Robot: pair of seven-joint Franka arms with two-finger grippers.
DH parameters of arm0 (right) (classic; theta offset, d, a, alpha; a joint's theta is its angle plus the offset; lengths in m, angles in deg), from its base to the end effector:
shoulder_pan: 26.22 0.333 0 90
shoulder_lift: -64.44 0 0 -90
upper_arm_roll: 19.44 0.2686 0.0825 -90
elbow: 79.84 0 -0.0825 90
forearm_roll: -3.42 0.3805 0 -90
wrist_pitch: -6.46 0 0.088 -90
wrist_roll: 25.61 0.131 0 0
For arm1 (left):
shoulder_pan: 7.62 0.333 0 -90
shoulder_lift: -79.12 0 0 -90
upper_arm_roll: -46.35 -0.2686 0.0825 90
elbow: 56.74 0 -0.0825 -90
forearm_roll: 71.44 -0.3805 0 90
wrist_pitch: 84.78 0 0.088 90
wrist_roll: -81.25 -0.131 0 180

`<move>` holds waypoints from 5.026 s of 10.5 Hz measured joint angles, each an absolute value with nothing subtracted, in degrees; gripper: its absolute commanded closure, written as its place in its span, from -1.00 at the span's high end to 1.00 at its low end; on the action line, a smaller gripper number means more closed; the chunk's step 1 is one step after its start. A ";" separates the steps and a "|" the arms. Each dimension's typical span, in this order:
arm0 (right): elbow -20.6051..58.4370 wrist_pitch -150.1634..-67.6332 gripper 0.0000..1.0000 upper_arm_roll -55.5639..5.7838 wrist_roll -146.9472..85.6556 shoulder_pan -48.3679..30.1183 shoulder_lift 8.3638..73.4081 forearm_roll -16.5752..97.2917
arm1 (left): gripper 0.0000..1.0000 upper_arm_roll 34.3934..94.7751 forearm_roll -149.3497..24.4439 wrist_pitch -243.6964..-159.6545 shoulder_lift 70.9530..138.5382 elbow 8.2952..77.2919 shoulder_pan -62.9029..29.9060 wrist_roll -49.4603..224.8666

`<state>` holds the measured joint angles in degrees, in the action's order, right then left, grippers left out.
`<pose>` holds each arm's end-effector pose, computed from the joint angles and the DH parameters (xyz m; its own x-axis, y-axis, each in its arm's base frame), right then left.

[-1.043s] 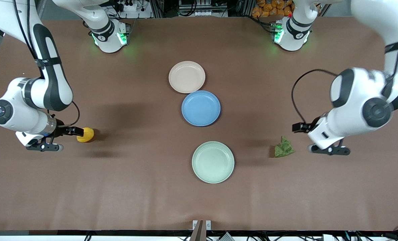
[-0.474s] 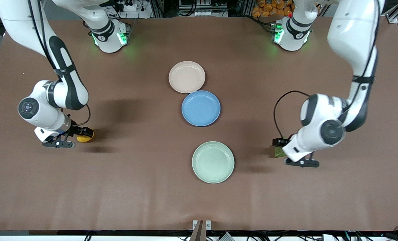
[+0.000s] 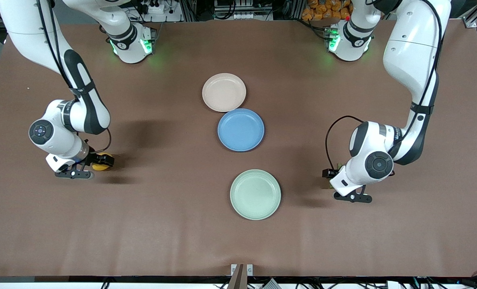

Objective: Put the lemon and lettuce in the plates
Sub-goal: 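Close the right gripper on the lemon while the left gripper grasps the lettuce, then carry the lemon to the cream plate while the left gripper carries lettuce, then open the right gripper over the cream plate while the left releases lettuce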

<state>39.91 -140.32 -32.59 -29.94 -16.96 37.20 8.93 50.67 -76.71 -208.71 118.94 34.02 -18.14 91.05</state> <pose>0.5610 -0.0451 0.1357 0.9988 -0.0472 0.0094 -0.0476 -0.9975 0.0516 0.6311 -0.1583 0.1623 0.9861 -0.1257 -0.1082 -0.1307 -0.9906 -0.0407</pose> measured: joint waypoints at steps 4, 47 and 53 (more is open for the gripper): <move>39.89 -140.89 -0.73 -32.38 -29.94 -16.97 36.71 8.94 | 1.00 50.50 -76.71 -210.70 121.07 33.98 -17.78 91.29; 26.79 -108.40 1.00 -28.39 -1.29 37.28 36.25 7.96 | 1.00 52.73 -75.79 -216.02 121.90 23.24 -24.03 114.36; 20.29 -104.98 1.00 -29.58 -3.49 30.58 36.33 7.62 | 1.00 54.62 -75.78 -208.58 108.88 34.27 -16.94 106.40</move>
<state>20.29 -104.98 -29.58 -3.49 30.58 36.33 7.62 54.62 -75.78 -208.58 108.88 34.27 -16.94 106.40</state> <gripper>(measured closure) 0.000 0.000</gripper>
